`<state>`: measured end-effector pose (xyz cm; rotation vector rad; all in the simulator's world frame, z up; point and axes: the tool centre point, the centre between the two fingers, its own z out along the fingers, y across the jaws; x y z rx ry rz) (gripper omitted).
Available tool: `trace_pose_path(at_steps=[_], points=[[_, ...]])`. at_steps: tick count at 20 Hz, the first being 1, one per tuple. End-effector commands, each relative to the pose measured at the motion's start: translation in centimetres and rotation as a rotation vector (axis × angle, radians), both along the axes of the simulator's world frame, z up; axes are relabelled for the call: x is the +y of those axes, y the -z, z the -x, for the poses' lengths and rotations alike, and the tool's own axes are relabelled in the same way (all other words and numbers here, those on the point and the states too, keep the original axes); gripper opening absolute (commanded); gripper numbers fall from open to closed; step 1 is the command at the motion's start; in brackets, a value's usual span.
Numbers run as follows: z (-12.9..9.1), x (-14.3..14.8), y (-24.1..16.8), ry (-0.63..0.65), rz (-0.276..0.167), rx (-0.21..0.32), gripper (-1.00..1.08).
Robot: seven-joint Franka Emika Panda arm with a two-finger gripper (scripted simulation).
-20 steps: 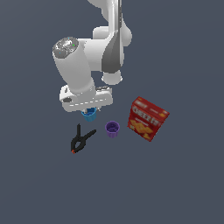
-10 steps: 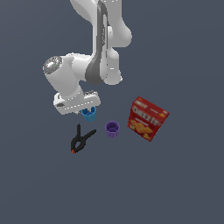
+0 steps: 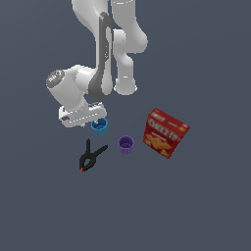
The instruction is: Pick up a designated object from a clutter of objects.
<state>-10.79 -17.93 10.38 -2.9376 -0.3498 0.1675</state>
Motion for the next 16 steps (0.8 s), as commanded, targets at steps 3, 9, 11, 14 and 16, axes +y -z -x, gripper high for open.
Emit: trace_pose_path(at_steps=[3, 9, 11, 14, 16], points=[[0.7, -0.5, 0.6, -0.006, -0.005, 0.001, 0.28], [0.7, -0.5, 0.9, -0.005, -0.005, 0.002, 0.28], [0.8, -0.4, 1.4, -0.005, -0.005, 0.002, 0.28], [1.0, -0.2, 2.5, -0.006, -0.005, 0.002, 0.28], [1.1, -0.1, 3.0, -0.006, -0.005, 0.002, 0.28]])
